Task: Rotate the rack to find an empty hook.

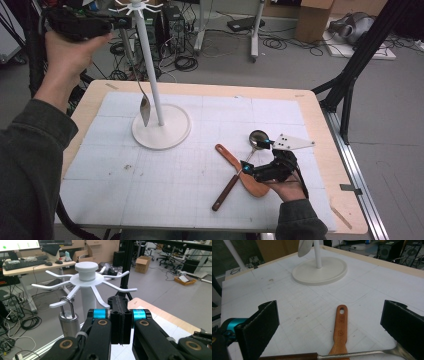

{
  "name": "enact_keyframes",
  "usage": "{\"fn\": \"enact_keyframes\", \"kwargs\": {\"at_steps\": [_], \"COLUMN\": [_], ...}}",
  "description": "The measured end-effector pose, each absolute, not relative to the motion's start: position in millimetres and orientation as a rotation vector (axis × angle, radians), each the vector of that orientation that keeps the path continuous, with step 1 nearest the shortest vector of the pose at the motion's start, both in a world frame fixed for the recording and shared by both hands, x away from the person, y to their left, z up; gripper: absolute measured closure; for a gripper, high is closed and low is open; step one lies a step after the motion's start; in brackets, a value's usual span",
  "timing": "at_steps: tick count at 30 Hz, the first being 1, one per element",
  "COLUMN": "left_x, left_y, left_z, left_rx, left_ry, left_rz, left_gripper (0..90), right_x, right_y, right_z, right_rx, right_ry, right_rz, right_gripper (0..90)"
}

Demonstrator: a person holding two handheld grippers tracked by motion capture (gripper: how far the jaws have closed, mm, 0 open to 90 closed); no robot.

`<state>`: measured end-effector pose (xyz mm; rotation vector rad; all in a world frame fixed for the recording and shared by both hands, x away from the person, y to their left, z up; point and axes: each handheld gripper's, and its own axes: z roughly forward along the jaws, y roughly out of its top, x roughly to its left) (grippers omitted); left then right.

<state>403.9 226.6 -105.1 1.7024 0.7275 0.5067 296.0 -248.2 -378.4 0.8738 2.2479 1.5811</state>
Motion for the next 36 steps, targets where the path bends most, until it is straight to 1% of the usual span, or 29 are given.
{"fn": "enact_keyframes", "kwargs": {"at_steps": [6, 12, 23, 29, 32, 36], "left_x": [400.0, 395.3, 385.5, 380.0, 376.8, 371.5], "left_y": [227.6, 232.5, 241.0, 240.2, 238.5, 234.7], "left_z": [-107.6, -117.9, -135.8, -141.4, -144.5, -151.0], "left_rx": [1.708, 1.731, 1.754, 1.773, 1.782, 1.801], "left_ry": [0.686, 0.66, 0.623, 0.599, 0.589, 0.583], "left_rz": [0.477, 0.436, 0.412, 0.397, 0.389, 0.388], "left_gripper": [85.9, 81.0, 70.8, 67.0, 64.2, 58.0], "right_x": [296.0, 295.0, 296.4, 296.8, 296.9, 296.5], "right_y": [-248.8, -249.4, -248.8, -249.3, -249.2, -249.4], "right_z": [-378.1, -375.8, -376.6, -376.8, -377.1, -377.0], "right_rx": [0.88, 0.88, 0.887, 0.891, 0.889, 0.885], "right_ry": [2.244, 2.234, 2.236, 2.236, 2.24, 2.24], "right_rz": [1.586, 1.582, 1.569, 1.573, 1.571, 1.568], "right_gripper": [0.9, 0.9, 0.9, 0.9, 0.9, 0.9]}}
